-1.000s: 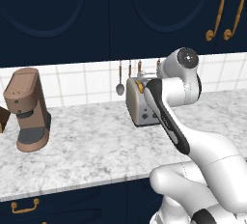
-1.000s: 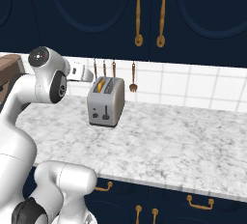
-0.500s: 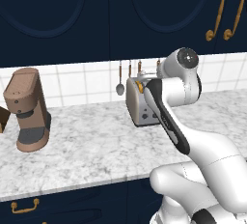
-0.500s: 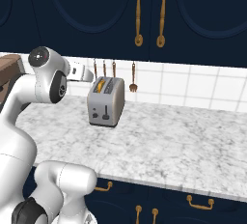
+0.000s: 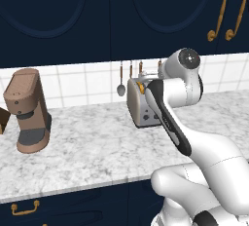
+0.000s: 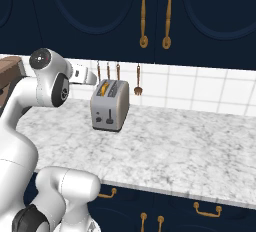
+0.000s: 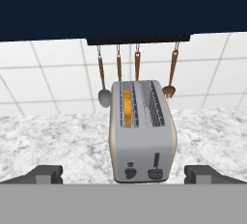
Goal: Start the toaster. Once the lever pops up, take the bread to the plate on the dining counter.
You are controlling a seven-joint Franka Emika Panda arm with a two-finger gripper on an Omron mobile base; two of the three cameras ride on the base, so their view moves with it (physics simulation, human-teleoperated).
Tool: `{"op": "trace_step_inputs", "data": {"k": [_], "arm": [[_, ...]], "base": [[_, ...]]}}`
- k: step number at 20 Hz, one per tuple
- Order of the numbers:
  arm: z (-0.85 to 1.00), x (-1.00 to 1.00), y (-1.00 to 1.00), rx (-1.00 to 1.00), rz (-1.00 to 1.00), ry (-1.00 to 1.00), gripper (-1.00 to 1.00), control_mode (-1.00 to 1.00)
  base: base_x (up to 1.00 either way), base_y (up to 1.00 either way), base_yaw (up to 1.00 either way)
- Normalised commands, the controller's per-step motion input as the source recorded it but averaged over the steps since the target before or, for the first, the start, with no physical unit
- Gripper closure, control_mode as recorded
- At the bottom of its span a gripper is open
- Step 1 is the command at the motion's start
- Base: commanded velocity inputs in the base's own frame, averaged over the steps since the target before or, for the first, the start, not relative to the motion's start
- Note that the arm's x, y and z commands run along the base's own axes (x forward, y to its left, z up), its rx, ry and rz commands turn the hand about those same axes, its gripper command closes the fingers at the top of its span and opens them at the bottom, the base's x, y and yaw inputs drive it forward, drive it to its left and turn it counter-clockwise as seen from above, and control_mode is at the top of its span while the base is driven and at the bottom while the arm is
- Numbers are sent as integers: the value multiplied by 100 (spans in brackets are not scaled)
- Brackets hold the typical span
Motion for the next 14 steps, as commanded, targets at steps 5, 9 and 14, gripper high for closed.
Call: {"op": "trace_step_inputs", "data": {"k": [5,9,14], "arm": [[0,0,0,0,0,0,-100,-100],[0,0,0,0,0,0,-100,-100],[0,0,0,0,0,0,-100,-100]], "base": [[0,0,0],[0,0,0],[0,0,0]]}}
